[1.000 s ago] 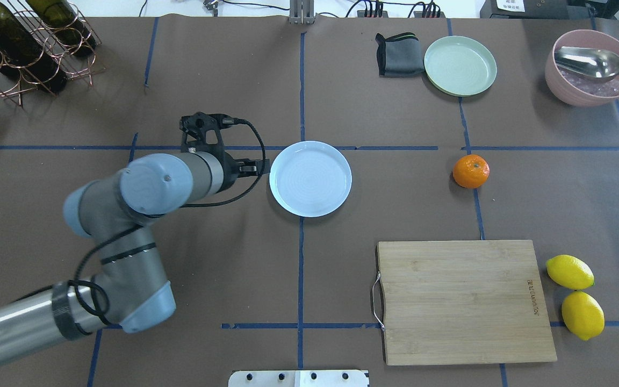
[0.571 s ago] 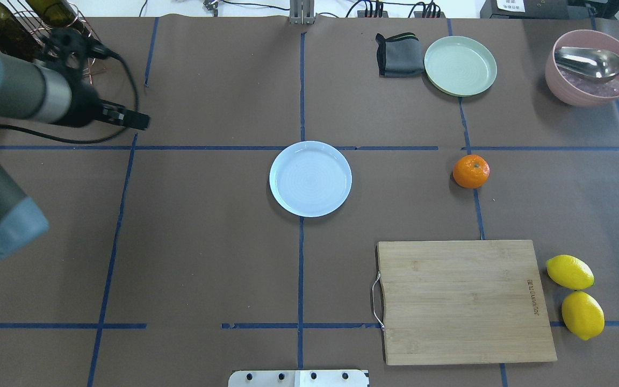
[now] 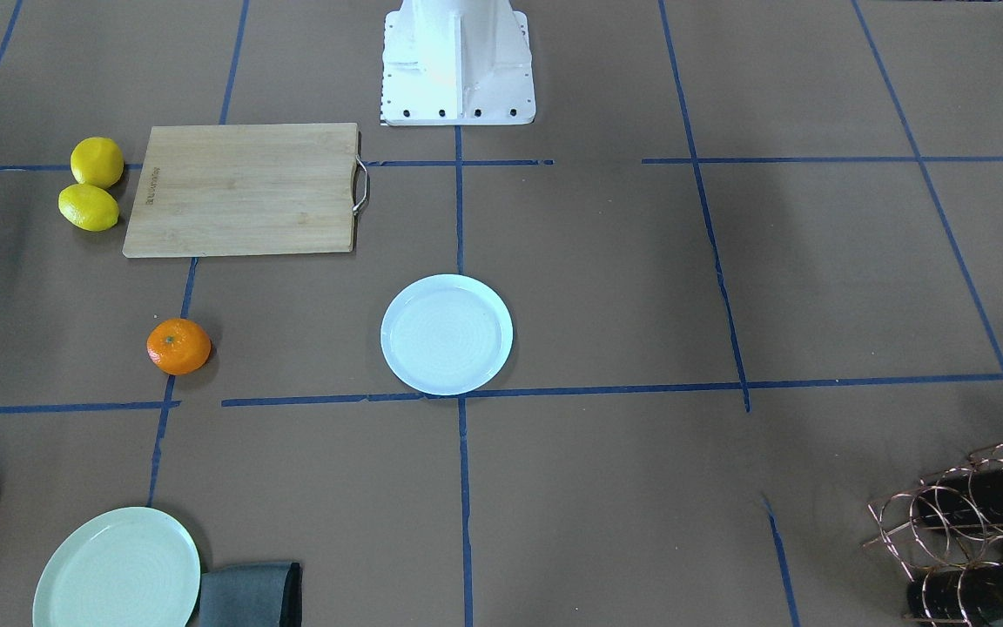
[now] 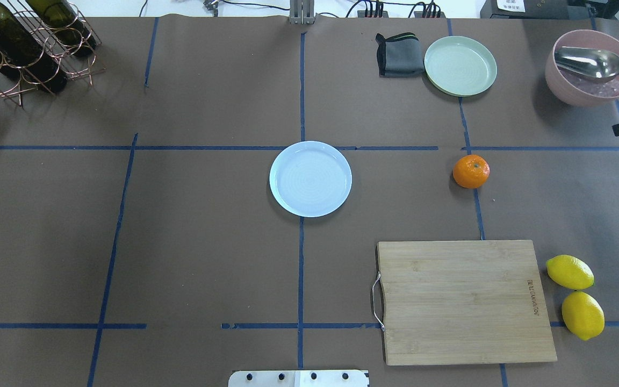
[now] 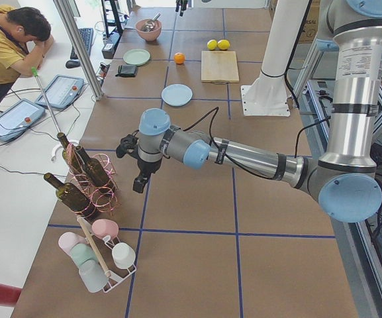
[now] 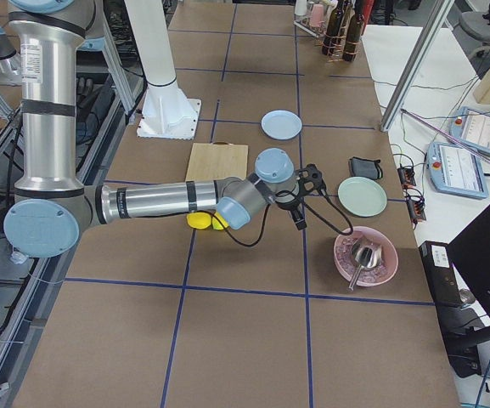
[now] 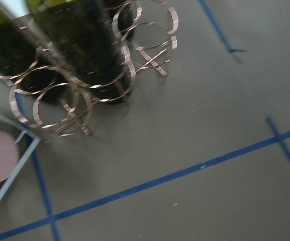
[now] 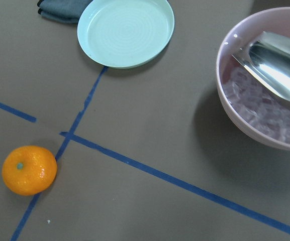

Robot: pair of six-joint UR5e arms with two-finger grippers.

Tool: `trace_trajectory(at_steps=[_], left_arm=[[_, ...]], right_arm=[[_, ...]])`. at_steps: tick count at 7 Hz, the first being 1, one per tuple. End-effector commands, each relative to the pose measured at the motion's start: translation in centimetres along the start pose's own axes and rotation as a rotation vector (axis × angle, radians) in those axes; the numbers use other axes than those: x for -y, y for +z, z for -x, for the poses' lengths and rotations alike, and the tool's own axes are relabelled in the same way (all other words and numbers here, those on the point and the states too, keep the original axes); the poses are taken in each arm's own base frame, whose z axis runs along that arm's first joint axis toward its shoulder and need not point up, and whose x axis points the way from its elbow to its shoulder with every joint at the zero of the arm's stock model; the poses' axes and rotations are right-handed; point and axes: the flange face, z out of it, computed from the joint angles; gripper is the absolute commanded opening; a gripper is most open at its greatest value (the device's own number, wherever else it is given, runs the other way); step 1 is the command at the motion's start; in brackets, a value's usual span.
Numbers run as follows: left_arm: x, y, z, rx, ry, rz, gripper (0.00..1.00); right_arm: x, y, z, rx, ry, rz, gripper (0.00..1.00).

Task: Pick orange to plate
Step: 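Lower the right gripper onto the orange and grasp it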

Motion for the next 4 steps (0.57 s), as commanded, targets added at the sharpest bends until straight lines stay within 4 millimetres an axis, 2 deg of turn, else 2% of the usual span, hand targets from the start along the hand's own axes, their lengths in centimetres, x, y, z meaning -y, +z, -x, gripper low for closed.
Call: trace_trajectory(at_steps=[1,2,3,4], left_arm=[[-11.2,1.9,5.8,-0.014,-0.067,0.146,1.00],[-11.1,1.1,5.6,-0.008,-0.071,0.135,1.00],[-11.2,2.0,6.1,-0.018,-0.090,0.159,1.00],[-11.3,2.2,6.2,-0.018,-0.085,0.157,1.00]], right_arm=[[5.5,1.7,6.2,-0.007,0.012,0.096,1.00],[6.4,3.7,9.2,-0.064,-0.011,0.133,1.00],[5.6,8.0,12.9,-0.114,-0.001,0.156,1.00],[5.3,10.9,16.9,-0.137,0.061,0.157,1.00]])
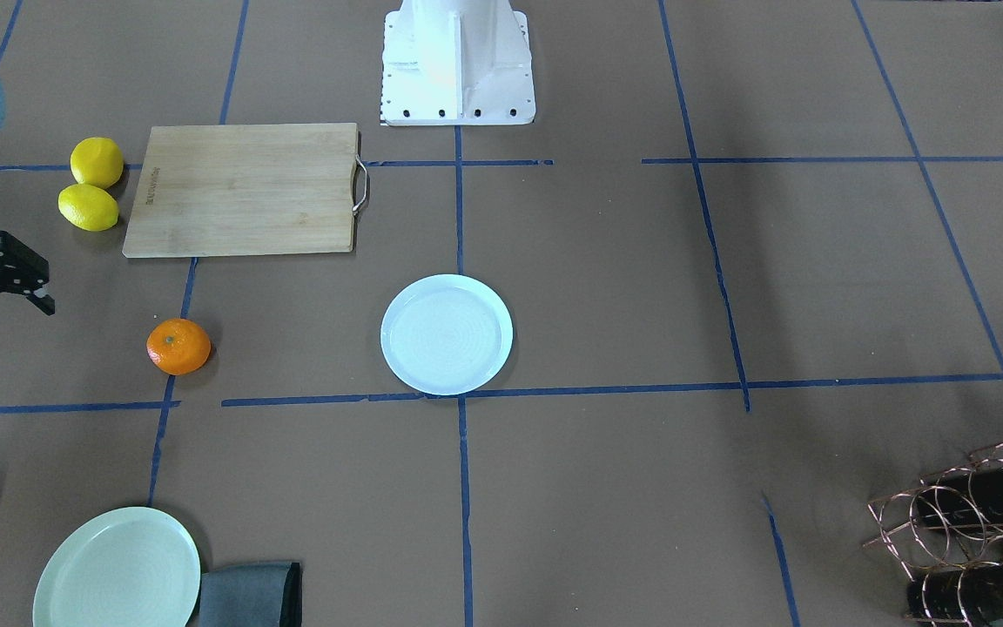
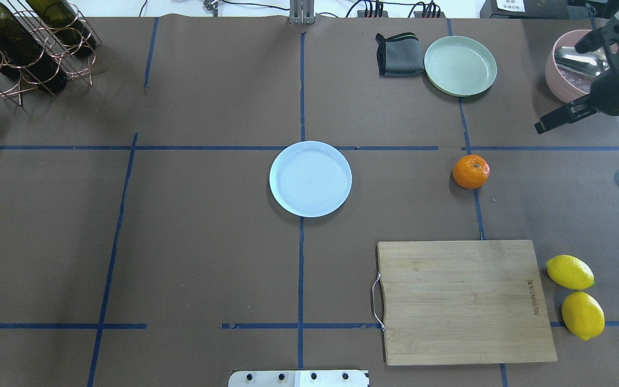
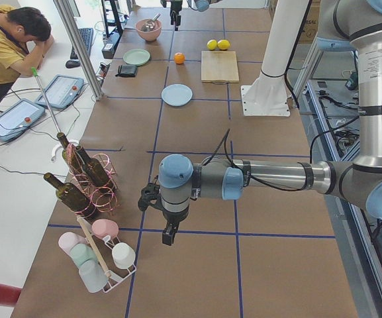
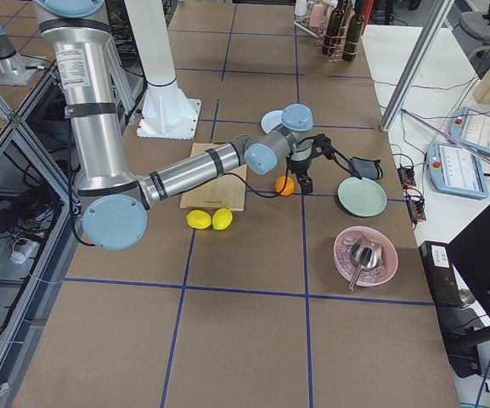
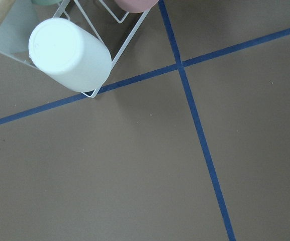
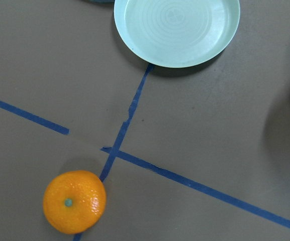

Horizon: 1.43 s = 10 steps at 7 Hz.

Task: Pick orange to plate
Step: 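Lower the right gripper onto the orange and grasp it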

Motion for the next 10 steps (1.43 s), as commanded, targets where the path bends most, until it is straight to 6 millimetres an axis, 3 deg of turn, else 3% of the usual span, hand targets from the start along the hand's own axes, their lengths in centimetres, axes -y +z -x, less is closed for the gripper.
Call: trace_trajectory(at_steps=[1,2,3,8,10], left_arm=[[-0.3,0.4,0.2,-0.003,-0.005,0.007,1.00],[-0.3,0.4,0.3,-0.003,-0.004,0.007,1.00],[-0.2,0.2,0.2,-0.002,-0.002,0.005,1.00],[-0.2,0.2,0.2,-0.002,-0.002,0.005,1.00],[0.0,0.1,0.2,-0.001,0.001,0.001,1.00]], right_arm=[[0.1,5.3,8.5,-0.064,0.038,0.003,1.00],[0.0,7.3,10.8,-0.094,0.016,0.001,1.00],[-0.5,8.4,11.7,-0.093,0.028,0.014,1.00],[-1.5,13.6,11.6,-0.176,0.014,0.062,1.00],[-1.9,14.7,11.6,-0.195,0.002,0.074,1.00]])
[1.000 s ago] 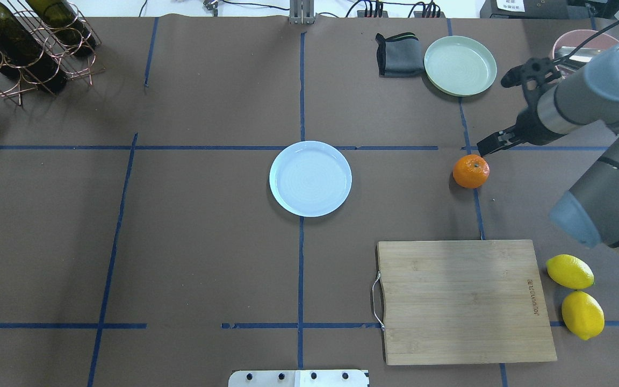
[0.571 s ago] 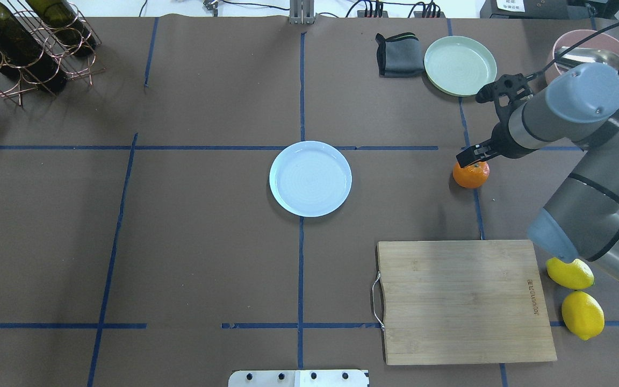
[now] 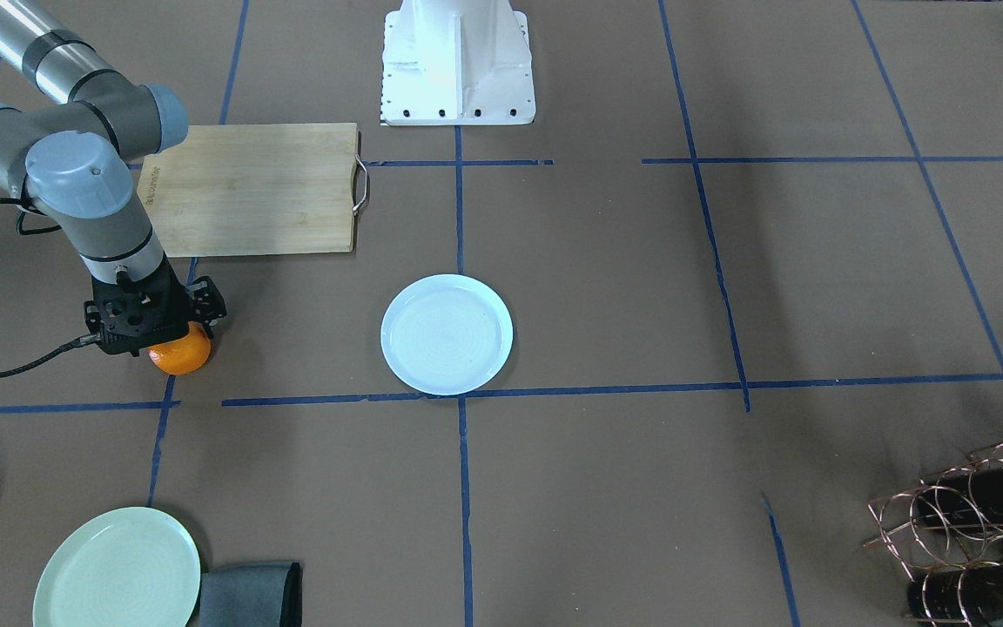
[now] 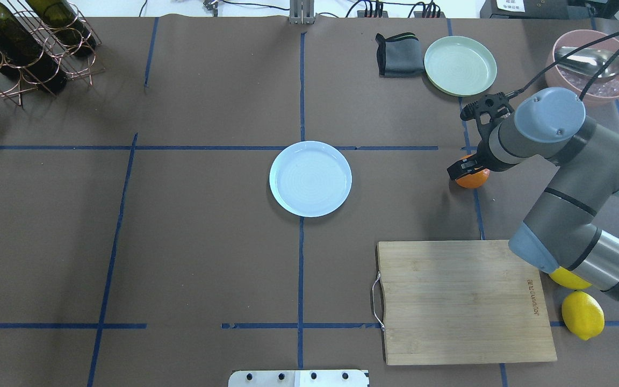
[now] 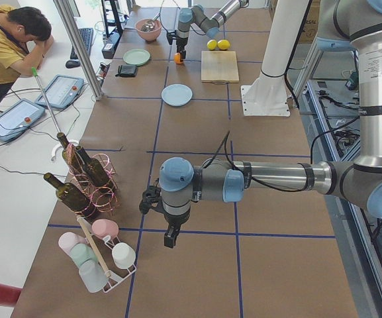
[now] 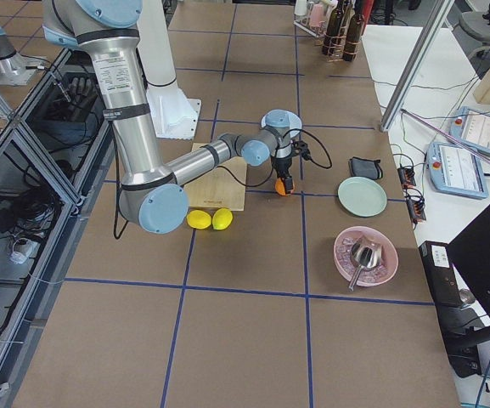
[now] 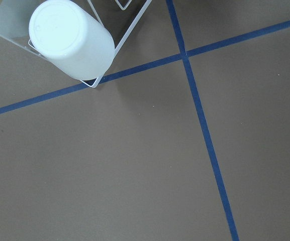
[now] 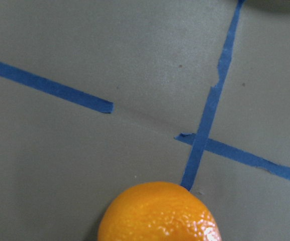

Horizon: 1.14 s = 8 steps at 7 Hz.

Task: Pick orange to plate
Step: 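Carry the orange with the right gripper over the light blue plate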

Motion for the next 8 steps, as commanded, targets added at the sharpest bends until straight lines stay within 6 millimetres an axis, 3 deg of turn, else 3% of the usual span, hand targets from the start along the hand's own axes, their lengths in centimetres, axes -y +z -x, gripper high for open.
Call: trace_trajectory(at_steps=[1,2,3,4,5,7,8], left_arm=[[0.1,0.0,0.0,0.000,0.001,-0.001,1.00],[0.1,0.0,0.0,0.000,0.002,-0.001,1.00],[0.1,0.0,0.1,0.000,0.002,0.000,1.00],[0.2,-0.1,0.0,0.001,0.003,-0.002,1.00],[0.0,0.0,0.0,0.000,0.002,0.000,1.00],[0.1,-0.1,0.0,-0.001,0.003,-0.003,1.00],[0.2,-0.1,0.0,0.001,0.004,-0.003,1.00]], right_arm=[[0.2,0.4,1.3,0.001,-0.016,0.000,0.83],[0.5,0.1,1.8,0.007,-0.018,-0.004,0.41],[1.1,-0.3,2.4,0.014,-0.017,-0.015,0.10],[2.8,-1.8,4.3,0.036,0.001,-0.042,0.00],[4.9,-3.8,8.0,0.076,0.088,-0.068,0.00],[10.0,-8.4,17.9,0.084,0.199,-0.051,0.04],[11.2,-8.3,22.9,0.060,0.243,-0.073,0.05]])
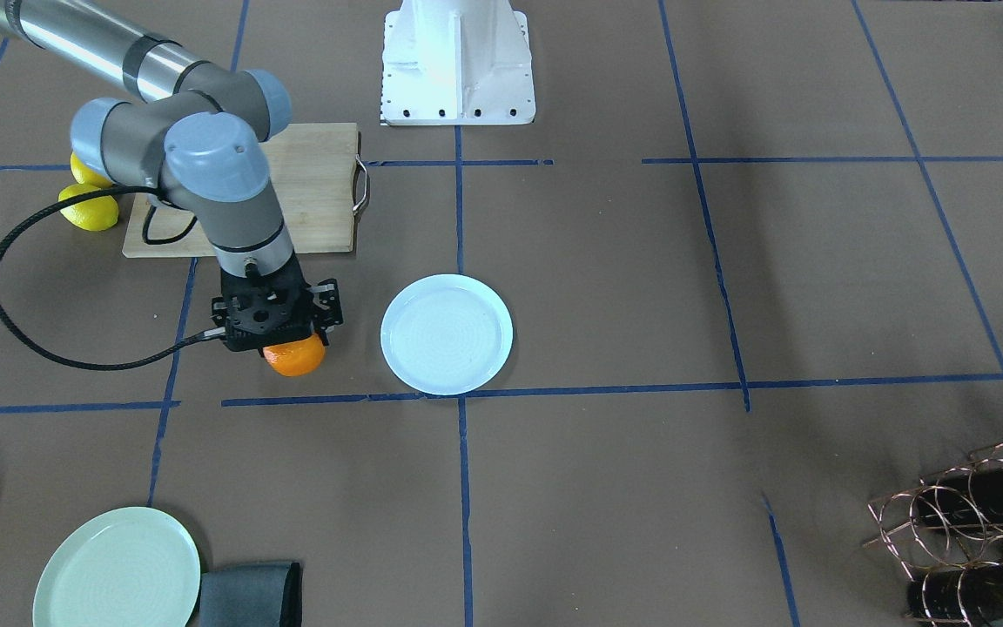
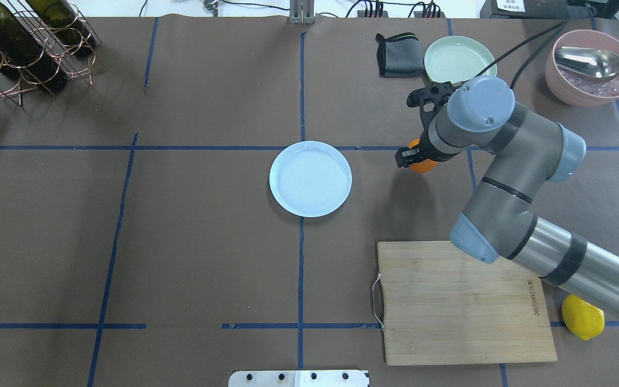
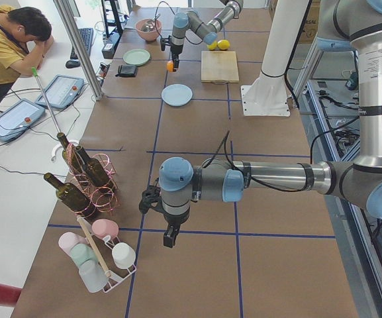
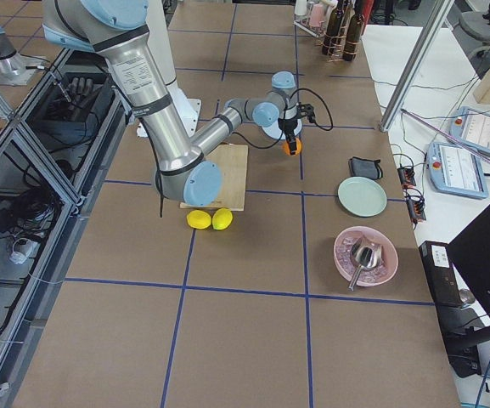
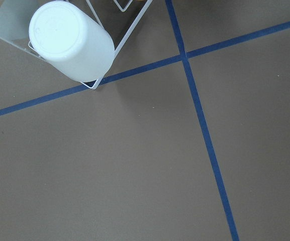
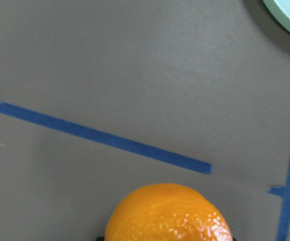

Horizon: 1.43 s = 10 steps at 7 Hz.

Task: Pick orange to plate
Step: 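Carry the orange with the right gripper over the light blue plate, then lower the orange onto the plate, open the right gripper, withdraw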

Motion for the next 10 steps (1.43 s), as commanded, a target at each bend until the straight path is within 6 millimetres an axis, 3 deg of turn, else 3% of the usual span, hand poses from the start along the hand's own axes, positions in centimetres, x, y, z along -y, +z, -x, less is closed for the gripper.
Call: trace_trajectory(at_steps=[1,2,3,5,6,7,9,10], left_arm=[[0.1,-0.1,0.0,0.000,0.001,-0.002,1.00],[0.1,-0.2,-0.1,0.000,0.003,-0.004,1.00],[0.1,-0.1,0.0,0.000,0.001,-0.002,1.00],[0.1,-0.1,0.0,0.000,0.001,-0.002,1.00],[0.1,-0.1,0.0,0.001,0.001,-0.001,1.00],[0.1,-0.2,-0.1,0.002,0.005,-0.004,1.00],[0.3,-0.5,-0.3,0.003,0.009,-0.008,1.00],[0.2,-0.4,-0.3,0.002,0.007,-0.006,1.00]], right_arm=[[1.0,0.1,11.5,-0.028,0.092,-0.028,0.05],[0.9,1.3,15.5,-0.052,0.119,-0.026,0.05],[-0.1,2.2,17.1,-0.074,0.140,-0.039,0.06],[-1.1,3.9,17.6,-0.110,0.160,-0.051,0.11],[-1.1,3.9,17.7,-0.106,0.183,-0.054,0.27],[-1.5,3.8,18.4,-0.099,0.206,-0.053,0.99],[-1.3,3.4,18.4,-0.099,0.196,-0.059,1.00],[1.3,1.6,16.7,-0.085,0.196,-0.075,1.00]])
